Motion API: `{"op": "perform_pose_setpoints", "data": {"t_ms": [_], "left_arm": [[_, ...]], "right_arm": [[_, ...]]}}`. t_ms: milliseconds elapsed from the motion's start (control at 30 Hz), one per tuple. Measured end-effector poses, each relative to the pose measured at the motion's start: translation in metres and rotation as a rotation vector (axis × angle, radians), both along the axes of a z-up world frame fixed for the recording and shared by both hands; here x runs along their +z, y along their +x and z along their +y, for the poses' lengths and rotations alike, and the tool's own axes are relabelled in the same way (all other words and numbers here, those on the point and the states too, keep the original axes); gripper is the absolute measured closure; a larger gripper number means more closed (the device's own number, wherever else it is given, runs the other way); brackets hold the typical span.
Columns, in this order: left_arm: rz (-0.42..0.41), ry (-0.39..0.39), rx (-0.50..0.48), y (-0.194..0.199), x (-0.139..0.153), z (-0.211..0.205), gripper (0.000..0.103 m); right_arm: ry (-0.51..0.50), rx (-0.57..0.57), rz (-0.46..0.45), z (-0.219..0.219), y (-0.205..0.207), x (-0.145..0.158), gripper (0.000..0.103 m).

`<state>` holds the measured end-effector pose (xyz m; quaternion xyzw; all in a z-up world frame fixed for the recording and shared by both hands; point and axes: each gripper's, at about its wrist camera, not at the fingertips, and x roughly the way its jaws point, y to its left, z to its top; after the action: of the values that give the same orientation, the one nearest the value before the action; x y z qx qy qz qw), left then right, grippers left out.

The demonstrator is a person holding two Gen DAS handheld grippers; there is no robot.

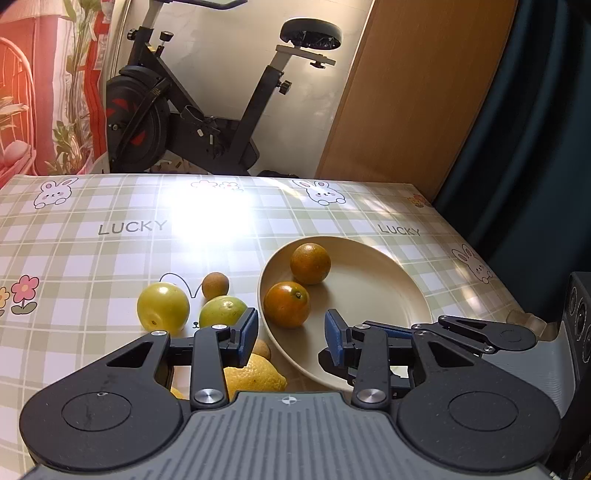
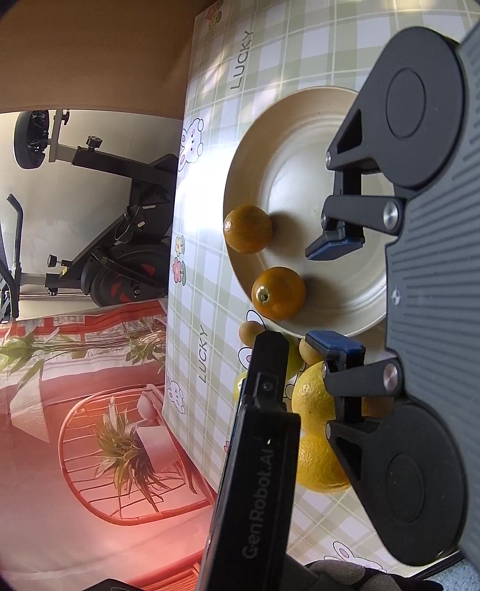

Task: Organize fruits
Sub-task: 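Reach the left gripper to a small tangerine and grasp it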

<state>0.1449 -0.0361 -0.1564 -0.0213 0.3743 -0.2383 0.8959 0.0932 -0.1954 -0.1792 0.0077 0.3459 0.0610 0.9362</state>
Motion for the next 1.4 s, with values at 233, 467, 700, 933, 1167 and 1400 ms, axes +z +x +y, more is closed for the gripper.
{"op": "perform_pose_setpoints", "data": {"t_ms": [233,467,700,933,1167,1400], "left_arm": [[-0.012,-0.028,0.042,-0.019,0.008,0.028,0.061],[0.015,-0.003,0.107,-0.043,-0.001,0.064,0.061],[0.052,-0.03,0.144,-0.059,-0.01,0.086,0.061],[0.07,-0.002,0.14,-0.065,-0.016,0.088,0.061],[0.067,-0.003,0.131,-0.07,-0.018,0.084,0.046],[0.109,0.02,0.113,-0.071,-0.026,0.081,0.046]], "right_arm": [[0.01,0.015,-0.015,0.009,-0.017,0.007,0.058],[0.015,0.055,0.001,0.022,-0.033,0.006,0.058],[0.017,0.112,0.039,0.037,-0.044,0.004,0.058],[0.016,0.188,0.068,0.054,-0.049,-0.001,0.058],[0.008,0.268,0.111,0.07,-0.053,-0.009,0.058],[0.028,0.302,0.176,0.076,-0.05,-0.021,0.055]]}}
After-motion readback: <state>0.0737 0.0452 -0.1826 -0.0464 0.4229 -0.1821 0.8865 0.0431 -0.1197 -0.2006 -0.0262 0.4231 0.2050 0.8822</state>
